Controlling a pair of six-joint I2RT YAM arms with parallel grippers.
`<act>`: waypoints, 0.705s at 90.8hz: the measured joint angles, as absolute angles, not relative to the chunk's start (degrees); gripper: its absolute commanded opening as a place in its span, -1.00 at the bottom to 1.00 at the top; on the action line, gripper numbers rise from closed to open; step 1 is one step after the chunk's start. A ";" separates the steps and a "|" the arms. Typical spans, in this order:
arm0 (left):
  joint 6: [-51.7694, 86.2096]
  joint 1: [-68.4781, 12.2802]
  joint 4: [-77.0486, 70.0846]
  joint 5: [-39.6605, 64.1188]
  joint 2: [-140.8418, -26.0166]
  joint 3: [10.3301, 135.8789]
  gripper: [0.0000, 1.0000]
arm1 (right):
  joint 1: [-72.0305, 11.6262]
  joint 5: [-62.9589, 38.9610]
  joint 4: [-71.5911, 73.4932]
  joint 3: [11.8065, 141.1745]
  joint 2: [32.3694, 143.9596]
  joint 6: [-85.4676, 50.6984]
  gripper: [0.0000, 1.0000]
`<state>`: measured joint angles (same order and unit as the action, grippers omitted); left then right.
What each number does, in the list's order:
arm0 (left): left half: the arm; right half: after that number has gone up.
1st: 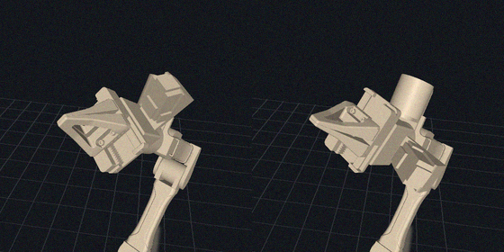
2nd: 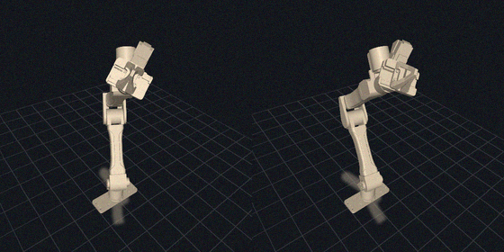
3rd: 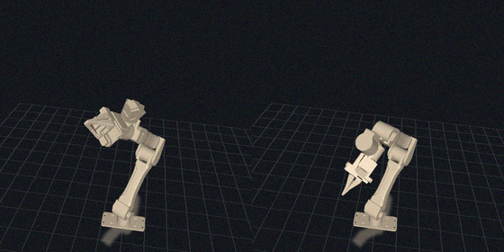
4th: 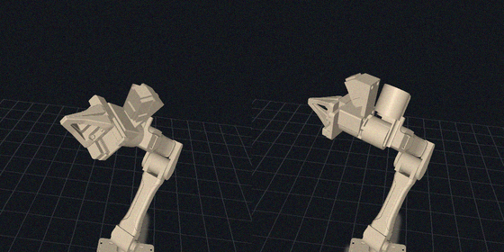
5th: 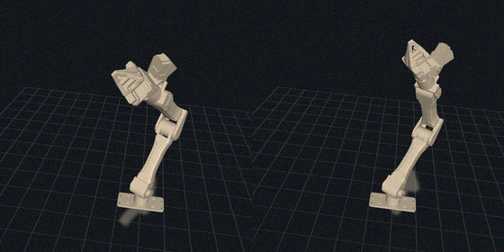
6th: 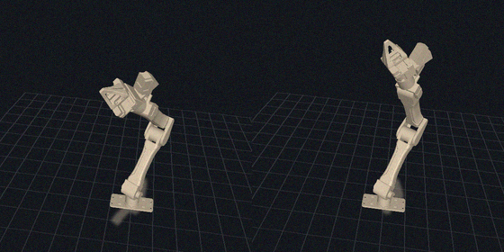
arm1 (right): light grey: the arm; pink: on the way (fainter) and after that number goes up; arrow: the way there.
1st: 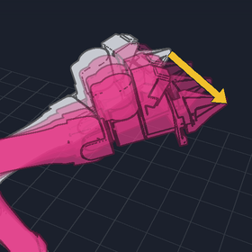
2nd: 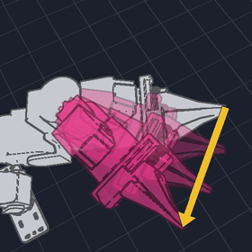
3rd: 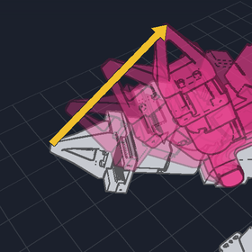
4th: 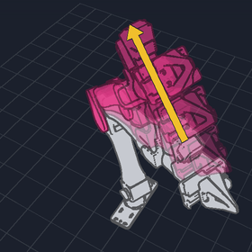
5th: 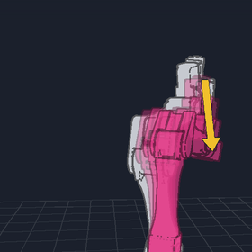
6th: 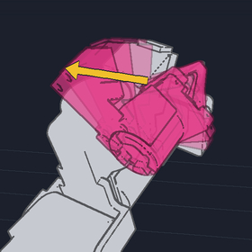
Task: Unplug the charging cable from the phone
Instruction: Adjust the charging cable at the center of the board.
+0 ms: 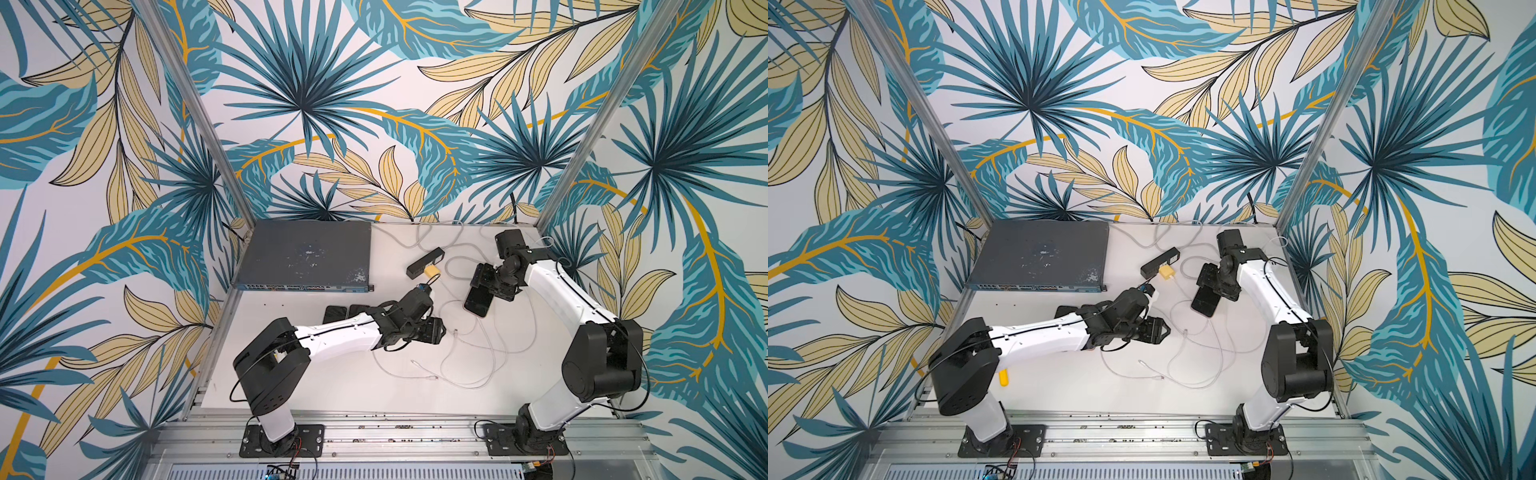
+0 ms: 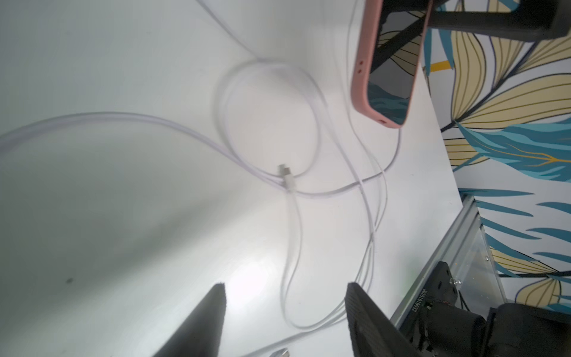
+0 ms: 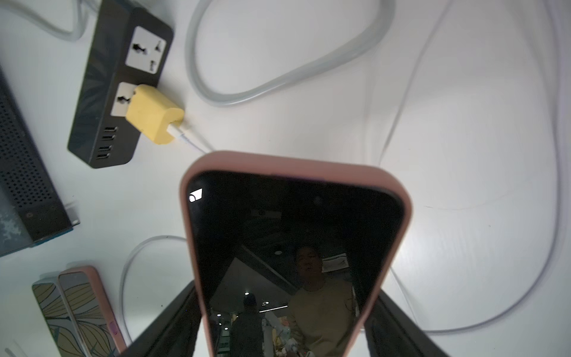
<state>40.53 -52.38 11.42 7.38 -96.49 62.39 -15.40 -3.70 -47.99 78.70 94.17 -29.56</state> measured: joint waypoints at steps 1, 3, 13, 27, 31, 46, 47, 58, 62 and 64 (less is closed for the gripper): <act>40.66 -52.07 11.68 7.14 -95.88 61.82 0.28 | -15.97 -3.70 -47.97 78.91 94.32 -29.58 0.30; 40.86 -51.42 12.03 6.72 -94.65 60.60 0.27 | -16.95 -3.68 -48.03 79.40 94.54 -29.67 0.30; 42.26 -48.21 14.68 4.23 -88.60 55.18 0.27 | -22.09 -3.92 -48.03 81.36 96.33 -30.52 0.30; 44.07 -43.86 19.27 1.17 -79.99 48.95 0.26 | -28.80 -4.14 -48.07 84.31 99.90 -32.25 0.30; 44.47 -42.89 20.53 0.58 -78.13 47.81 0.26 | -30.41 -4.43 -48.03 85.10 100.97 -32.69 0.30; 46.17 -41.85 26.35 -1.32 -75.40 46.30 0.22 | -33.76 -4.78 -47.88 87.00 102.69 -33.67 0.31; 46.44 -42.00 26.81 -1.54 -75.37 46.28 0.21 | -33.78 -4.78 -47.88 87.02 102.69 -33.67 0.31; 47.75 -44.49 30.68 -3.46 -75.79 46.33 0.08 | -33.74 -4.25 -47.92 87.02 102.67 -33.69 0.32; 48.47 -45.89 32.42 -4.47 -76.75 46.83 0.00 | -33.63 -4.01 -47.88 87.02 102.67 -33.69 0.32; 48.58 -46.61 33.39 -5.10 -77.52 47.24 -0.04 | -33.61 -3.86 -47.86 87.05 102.65 -33.69 0.32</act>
<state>48.58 -46.61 33.39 -5.10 -77.52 47.24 -33.61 -3.86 -47.86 87.05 102.65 -33.69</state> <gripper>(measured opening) 0.531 0.790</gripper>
